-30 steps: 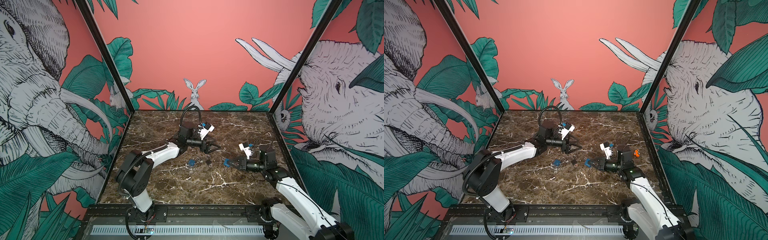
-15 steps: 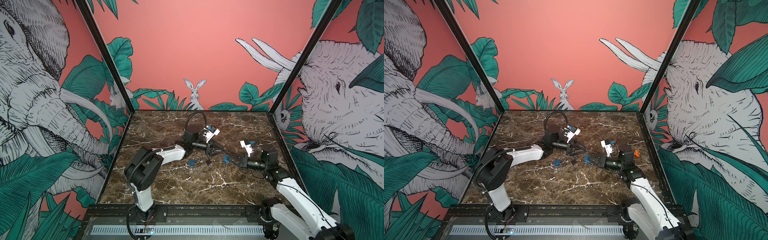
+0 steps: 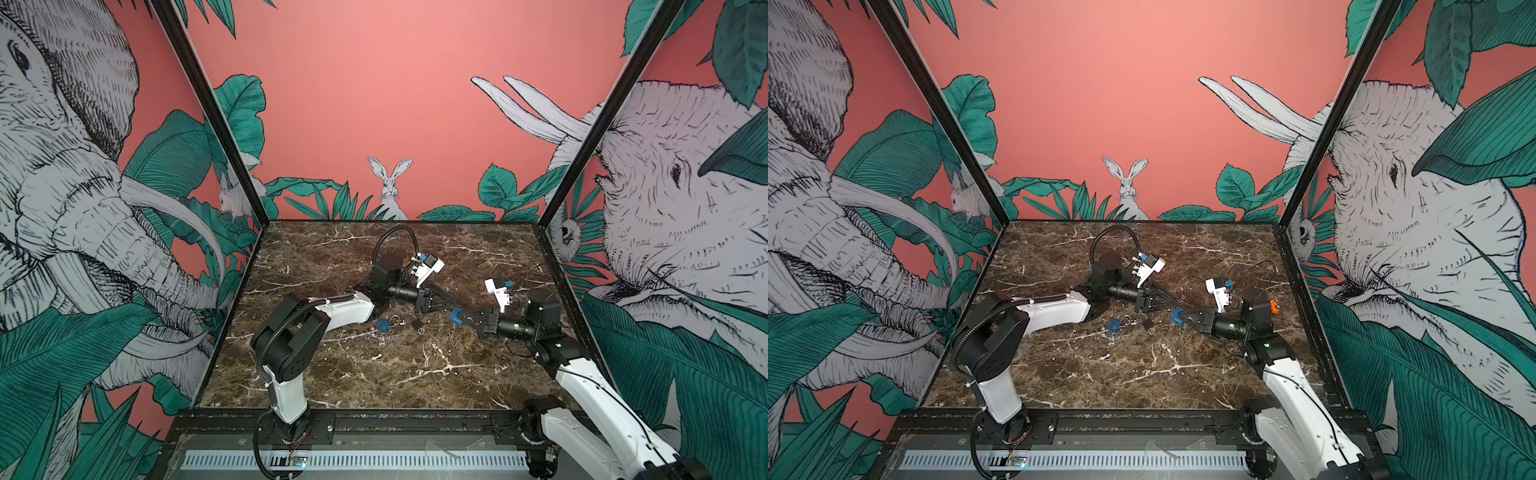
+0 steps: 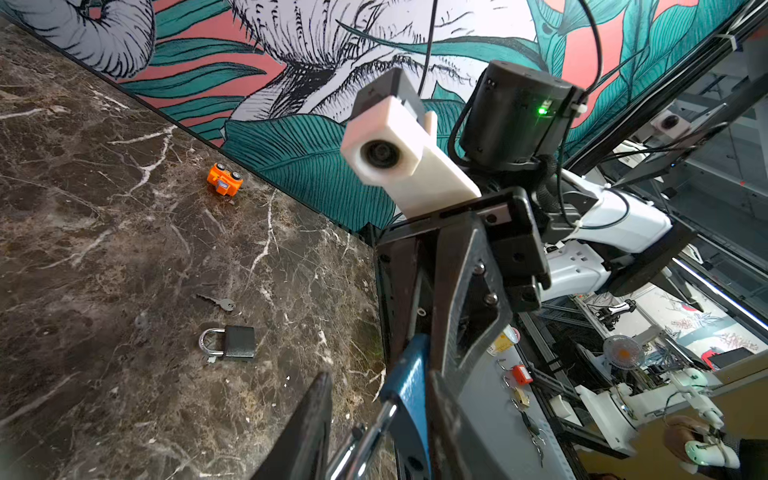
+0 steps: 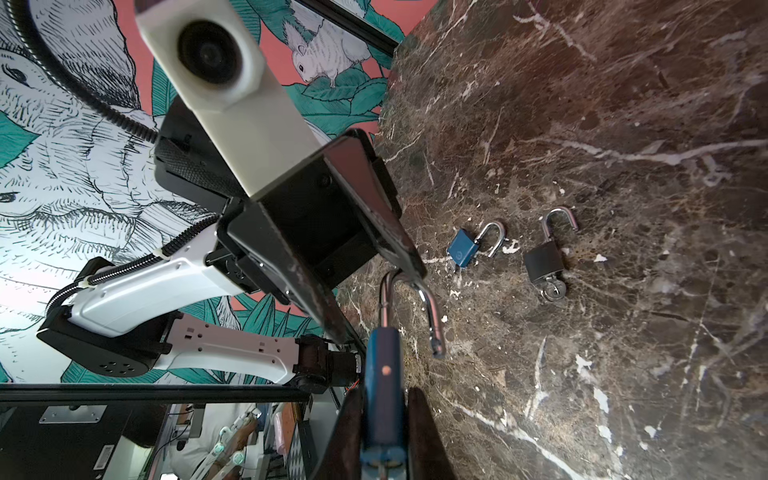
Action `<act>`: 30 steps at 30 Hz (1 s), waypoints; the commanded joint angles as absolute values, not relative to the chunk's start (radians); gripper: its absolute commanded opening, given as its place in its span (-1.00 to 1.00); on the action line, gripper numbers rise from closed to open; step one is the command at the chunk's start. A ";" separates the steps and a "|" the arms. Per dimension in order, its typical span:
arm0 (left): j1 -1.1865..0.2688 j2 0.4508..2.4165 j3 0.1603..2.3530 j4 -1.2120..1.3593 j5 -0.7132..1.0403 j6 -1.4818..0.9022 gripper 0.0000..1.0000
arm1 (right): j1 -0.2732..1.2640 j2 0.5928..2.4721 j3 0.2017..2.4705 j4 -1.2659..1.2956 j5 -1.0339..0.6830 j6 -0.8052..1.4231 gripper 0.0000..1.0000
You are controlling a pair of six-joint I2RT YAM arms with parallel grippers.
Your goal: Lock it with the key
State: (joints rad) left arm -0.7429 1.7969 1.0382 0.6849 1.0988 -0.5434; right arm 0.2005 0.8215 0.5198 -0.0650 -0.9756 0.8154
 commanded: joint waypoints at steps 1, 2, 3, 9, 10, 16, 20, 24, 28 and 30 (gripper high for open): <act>-0.744 1.786 1.021 0.709 1.125 -0.555 -0.24 | 0.183 0.808 0.558 -0.014 -0.973 0.795 -1.00; -0.743 1.787 1.023 0.710 1.126 -0.557 -0.25 | 0.180 0.810 0.560 -0.014 -0.974 0.795 -1.00; -0.743 1.787 1.022 0.711 1.129 -0.559 -0.25 | 0.177 0.810 0.561 -0.017 -0.975 0.794 -1.00; -0.744 1.788 1.018 0.715 1.129 -0.563 -0.38 | 0.163 0.798 0.569 -0.028 -0.978 0.783 -1.00; -0.743 1.789 1.017 0.713 1.130 -0.563 -0.41 | 0.162 0.795 0.571 -0.032 -0.978 0.778 -1.00; -0.744 1.804 1.009 0.765 1.136 -0.605 -0.52 | 0.155 0.782 0.571 -0.041 -0.973 0.762 -1.00; -0.743 1.805 1.003 0.790 1.138 -0.624 -0.51 | 0.150 0.782 0.566 -0.041 -0.970 0.757 -1.00; -0.743 1.809 1.008 0.794 1.140 -0.630 -0.54 | 0.148 0.782 0.565 -0.044 -0.972 0.749 -1.00; -0.743 1.810 1.005 0.807 1.143 -0.642 -0.58 | 0.143 0.779 0.563 -0.059 -0.969 0.734 -1.00; -0.743 1.808 1.002 0.810 1.145 -0.642 -0.61 | 0.140 0.778 0.562 -0.063 -0.968 0.729 -1.00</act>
